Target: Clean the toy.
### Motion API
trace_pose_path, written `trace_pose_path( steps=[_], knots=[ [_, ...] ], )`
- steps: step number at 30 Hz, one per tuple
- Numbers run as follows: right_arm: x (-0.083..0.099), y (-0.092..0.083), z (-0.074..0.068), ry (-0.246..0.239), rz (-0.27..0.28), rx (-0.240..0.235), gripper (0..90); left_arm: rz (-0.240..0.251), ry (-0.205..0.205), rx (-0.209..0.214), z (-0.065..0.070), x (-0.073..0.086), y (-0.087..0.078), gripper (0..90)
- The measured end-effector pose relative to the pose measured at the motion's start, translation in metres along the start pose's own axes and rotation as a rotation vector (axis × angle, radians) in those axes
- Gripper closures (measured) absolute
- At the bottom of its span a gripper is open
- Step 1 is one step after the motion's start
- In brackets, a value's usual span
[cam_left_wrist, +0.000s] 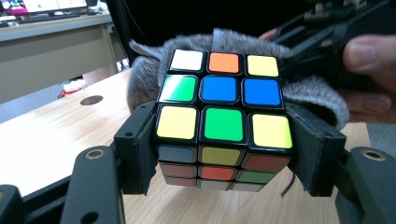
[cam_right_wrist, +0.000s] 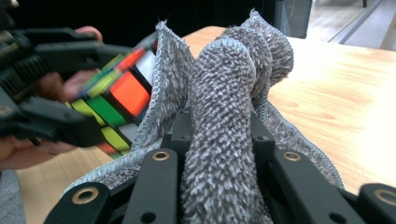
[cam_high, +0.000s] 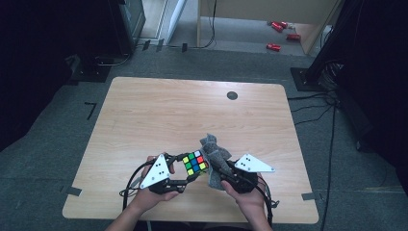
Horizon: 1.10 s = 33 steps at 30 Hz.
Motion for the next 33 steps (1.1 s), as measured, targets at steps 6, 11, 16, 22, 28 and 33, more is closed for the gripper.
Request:
trace_pose_path(
  steps=[6,11,16,22,28,33],
  knots=[
    [-0.021,-0.018,-0.011,-0.02,0.123,-0.037,71.6,-0.034,0.008,0.004,0.001,0.007,0.004,34.4],
    [-0.021,-0.015,-0.021,-0.022,0.132,-0.075,71.8,-0.027,0.027,0.014,0.007,0.003,0.005,34.4],
    [-0.013,-0.009,-0.013,0.035,0.095,-0.087,71.7,-0.003,0.006,0.017,0.004,0.0,0.001,34.3],
    [0.0,-0.001,0.002,0.021,-0.003,-0.009,71.7,0.015,-0.025,0.021,-0.001,-0.002,-0.002,34.3],
    [-0.021,-0.017,-0.01,-0.008,0.112,-0.028,71.7,-0.038,0.011,0.026,0.006,0.006,0.007,34.4],
    [-0.022,-0.016,-0.019,-0.023,0.123,-0.049,71.7,-0.035,0.03,0.035,0.013,0.003,0.008,34.3]
  ],
)
Point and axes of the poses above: each handheld gripper's, and its own axes: y roughly forward along the jaws, x roughly out of its underside, z roughly to its right, the point moved 8 cm from there along y, roughly forward along the jaws, and after that the axes turned 5 degrees about -z, right-handed, at the moved point
